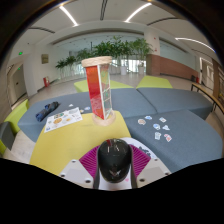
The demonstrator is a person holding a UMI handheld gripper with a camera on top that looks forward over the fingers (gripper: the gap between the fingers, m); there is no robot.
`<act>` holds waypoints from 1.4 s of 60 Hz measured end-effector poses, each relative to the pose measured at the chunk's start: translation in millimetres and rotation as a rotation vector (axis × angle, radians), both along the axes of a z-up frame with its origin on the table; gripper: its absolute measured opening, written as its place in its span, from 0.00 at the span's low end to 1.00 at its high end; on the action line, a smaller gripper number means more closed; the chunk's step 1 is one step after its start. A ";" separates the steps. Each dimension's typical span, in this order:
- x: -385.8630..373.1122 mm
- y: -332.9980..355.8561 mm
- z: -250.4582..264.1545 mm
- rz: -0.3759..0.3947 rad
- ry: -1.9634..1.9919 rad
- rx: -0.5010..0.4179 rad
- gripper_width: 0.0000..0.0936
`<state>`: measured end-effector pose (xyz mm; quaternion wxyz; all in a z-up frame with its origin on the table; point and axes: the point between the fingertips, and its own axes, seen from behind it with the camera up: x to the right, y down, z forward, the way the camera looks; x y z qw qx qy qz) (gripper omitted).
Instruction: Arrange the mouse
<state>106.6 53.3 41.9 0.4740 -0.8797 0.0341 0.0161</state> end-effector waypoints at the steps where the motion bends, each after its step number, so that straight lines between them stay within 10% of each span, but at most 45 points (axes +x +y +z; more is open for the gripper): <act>1: 0.7 0.5 -4.4 0.006 -0.006 -0.006 0.46; 20: 4.7 -1.4 -54.2 0.026 0.010 -0.102 0.46; 34: 19.2 -15.2 -45.7 0.022 -0.140 -0.149 0.91; 59: -73.6 -145.3 65.4 0.081 -0.101 -0.032 0.90; 84: -140.3 -208.3 61.0 0.144 -0.080 -0.004 0.89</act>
